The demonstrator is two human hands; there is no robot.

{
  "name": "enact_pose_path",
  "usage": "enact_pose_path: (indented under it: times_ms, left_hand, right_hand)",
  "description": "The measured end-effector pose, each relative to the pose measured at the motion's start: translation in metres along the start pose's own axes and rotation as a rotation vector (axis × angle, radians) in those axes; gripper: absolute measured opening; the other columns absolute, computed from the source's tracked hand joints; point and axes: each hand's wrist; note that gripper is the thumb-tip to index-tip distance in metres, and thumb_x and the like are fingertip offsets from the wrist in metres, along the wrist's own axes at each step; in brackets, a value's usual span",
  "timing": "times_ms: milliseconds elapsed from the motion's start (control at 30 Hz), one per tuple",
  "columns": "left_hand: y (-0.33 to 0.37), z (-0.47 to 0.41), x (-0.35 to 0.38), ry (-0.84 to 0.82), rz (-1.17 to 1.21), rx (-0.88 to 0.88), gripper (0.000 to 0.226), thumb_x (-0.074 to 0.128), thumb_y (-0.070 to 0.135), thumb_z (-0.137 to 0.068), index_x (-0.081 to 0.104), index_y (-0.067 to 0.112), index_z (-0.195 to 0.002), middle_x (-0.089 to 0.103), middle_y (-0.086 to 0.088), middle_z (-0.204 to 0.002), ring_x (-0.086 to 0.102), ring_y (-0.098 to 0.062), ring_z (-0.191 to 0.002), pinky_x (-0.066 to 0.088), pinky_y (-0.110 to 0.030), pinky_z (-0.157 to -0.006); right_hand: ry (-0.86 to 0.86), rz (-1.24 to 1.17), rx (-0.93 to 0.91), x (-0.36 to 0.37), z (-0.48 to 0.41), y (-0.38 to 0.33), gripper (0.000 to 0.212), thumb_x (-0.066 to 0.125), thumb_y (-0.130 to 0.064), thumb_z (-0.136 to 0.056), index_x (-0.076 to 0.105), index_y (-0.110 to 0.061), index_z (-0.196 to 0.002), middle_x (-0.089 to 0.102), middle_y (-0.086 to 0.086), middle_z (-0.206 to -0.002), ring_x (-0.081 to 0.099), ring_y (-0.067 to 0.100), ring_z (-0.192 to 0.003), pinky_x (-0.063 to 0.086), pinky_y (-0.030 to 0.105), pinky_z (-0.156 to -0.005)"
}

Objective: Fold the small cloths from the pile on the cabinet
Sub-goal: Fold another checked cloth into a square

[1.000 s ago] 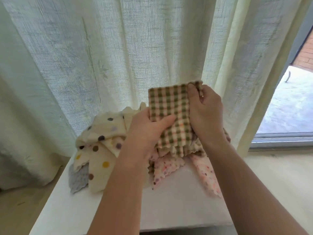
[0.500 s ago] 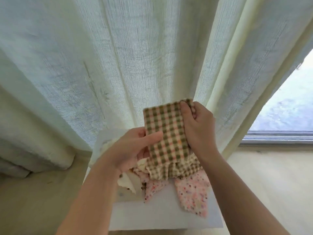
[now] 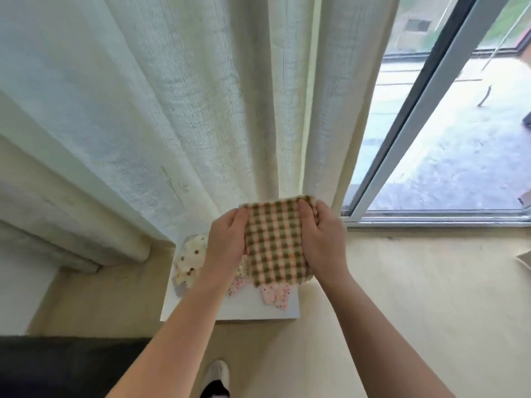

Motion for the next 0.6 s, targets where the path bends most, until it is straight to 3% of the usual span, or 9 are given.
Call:
enact_pose_path:
  times_ms: [167,267,400,533,600]
  left_hand:
    - [0.024,0.069,0.063,0.088,0.030,0.043,0.043,0.039,0.040,-0.102,0.061,0.007,-0.086,0.063,-0.015,-0.085,0.062,-0.030,-0.083,0.052,-0.040,-0.077]
    - [0.039,0.102,0.112,0.146,0.143,0.043,0.046,0.033,0.046,-0.103,0.057,0.013,-0.081,0.059,-0.002,-0.078,0.061,-0.018,-0.077,0.050,-0.028,-0.068]
    - [0.061,0.129,0.189,-0.121,0.371,-0.191,0.057,0.041,0.063,-0.093,0.068,0.013,-0.099,0.074,-0.006,-0.098,0.070,-0.026,-0.093,0.056,-0.042,-0.086]
    - [0.059,0.138,0.275,-0.147,0.227,0.027,0.023,0.056,0.034,-0.097,0.067,0.014,-0.095,0.074,-0.003,-0.096,0.070,-0.021,-0.095,0.057,-0.037,-0.085]
    - [0.060,0.142,0.321,-0.109,0.178,0.121,0.021,0.053,0.034,-0.099,0.065,0.019,-0.090,0.073,0.001,-0.091,0.070,-0.016,-0.091,0.057,-0.031,-0.080]
  right_hand:
    - [-0.003,0.049,-0.090,-0.088,0.025,-0.017,0.038,0.048,-0.027,-0.102,0.044,-0.023,-0.064,0.044,-0.010,-0.058,0.043,0.001,-0.056,0.034,0.016,-0.056]
    - [-0.010,0.057,-0.096,-0.141,0.026,-0.017,0.037,0.048,-0.030,-0.102,0.049,-0.014,-0.068,0.045,-0.008,-0.059,0.041,0.003,-0.055,0.033,0.018,-0.054]
    - [0.062,0.027,-0.079,-0.221,0.015,-0.005,0.037,0.049,-0.029,-0.102,0.050,-0.010,-0.070,0.048,-0.004,-0.062,0.041,0.003,-0.054,0.035,0.018,-0.052]
    - [0.091,0.042,-0.004,-0.302,-0.007,0.026,0.035,0.048,-0.030,-0.102,0.056,-0.009,-0.076,0.057,-0.003,-0.068,0.049,0.009,-0.062,0.040,0.026,-0.059]
    - [0.077,0.085,0.012,-0.341,-0.020,0.042,0.035,0.047,-0.029,-0.102,0.052,-0.012,-0.072,0.054,-0.003,-0.064,0.047,0.010,-0.061,0.037,0.028,-0.058]
Point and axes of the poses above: each hand's wrist, its own z-axis away from the middle knuckle, its own x-axis out of the palm, y = z × x
